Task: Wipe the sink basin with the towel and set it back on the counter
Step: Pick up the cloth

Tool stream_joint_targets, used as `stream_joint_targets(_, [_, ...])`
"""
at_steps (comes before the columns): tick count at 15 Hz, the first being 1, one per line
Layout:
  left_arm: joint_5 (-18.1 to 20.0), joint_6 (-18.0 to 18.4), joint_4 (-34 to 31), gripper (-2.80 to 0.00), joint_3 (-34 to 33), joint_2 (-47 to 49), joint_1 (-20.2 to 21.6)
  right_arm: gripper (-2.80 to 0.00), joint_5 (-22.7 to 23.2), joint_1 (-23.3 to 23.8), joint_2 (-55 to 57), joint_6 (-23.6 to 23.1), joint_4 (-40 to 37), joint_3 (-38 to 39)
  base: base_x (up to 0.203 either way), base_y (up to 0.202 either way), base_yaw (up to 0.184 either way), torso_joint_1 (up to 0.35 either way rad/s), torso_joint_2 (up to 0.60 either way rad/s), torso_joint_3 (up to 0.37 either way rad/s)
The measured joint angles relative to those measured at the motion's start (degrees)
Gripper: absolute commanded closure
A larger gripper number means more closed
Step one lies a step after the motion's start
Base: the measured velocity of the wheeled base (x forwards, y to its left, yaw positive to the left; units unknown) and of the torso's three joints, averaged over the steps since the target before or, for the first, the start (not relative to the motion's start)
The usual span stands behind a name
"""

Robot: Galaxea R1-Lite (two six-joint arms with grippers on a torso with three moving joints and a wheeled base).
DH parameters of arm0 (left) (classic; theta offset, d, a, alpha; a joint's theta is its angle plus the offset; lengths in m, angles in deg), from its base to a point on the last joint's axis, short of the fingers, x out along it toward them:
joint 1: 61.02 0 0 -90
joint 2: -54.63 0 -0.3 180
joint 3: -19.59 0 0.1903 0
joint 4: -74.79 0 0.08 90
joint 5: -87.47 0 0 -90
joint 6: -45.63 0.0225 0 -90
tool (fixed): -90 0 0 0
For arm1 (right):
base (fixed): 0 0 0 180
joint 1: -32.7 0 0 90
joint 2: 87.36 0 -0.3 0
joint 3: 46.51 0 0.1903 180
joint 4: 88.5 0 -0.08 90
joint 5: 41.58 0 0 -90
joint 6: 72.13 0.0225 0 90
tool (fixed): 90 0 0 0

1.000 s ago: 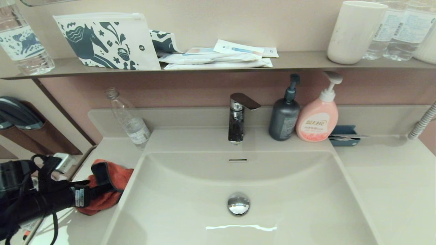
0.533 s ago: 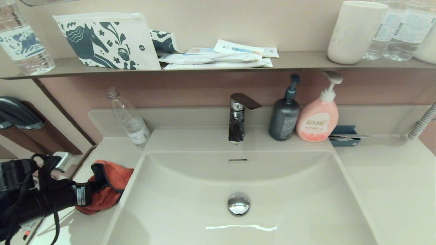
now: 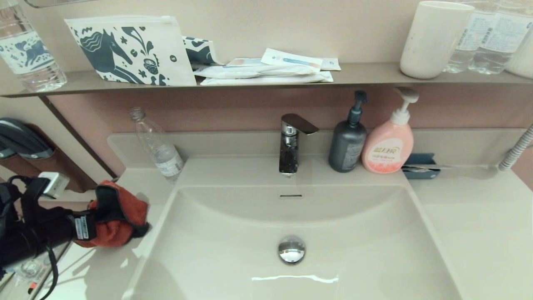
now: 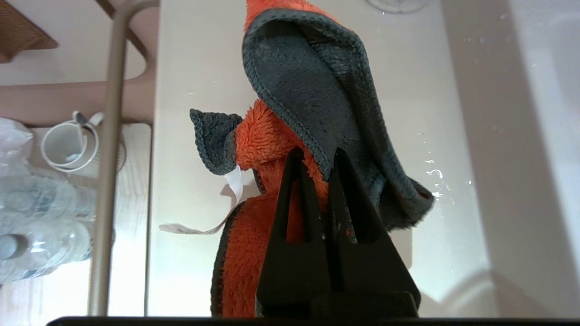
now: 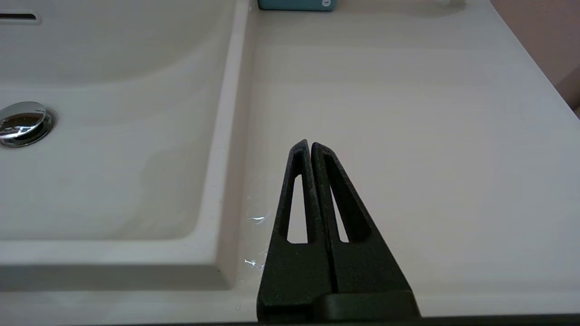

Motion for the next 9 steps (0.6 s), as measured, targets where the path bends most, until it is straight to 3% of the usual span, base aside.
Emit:
stream_joint_targets(4, [-0.26,0.05,-6.53,0.0,0.25,-5.33,0.7,0.0,0.01,0.0,0.0,0.0,0.01,0.0,0.0,0.0,0.0,0.0,0.0,0.0])
stream_joint_targets(9, [-0.72,-0.09,-21.52,0.0,3.56,-15.83,0.65,0.0,0.0,0.0,0.0,0.0,0.0,0.0,0.0,0.0,0.0,0.0,0.0,0.0])
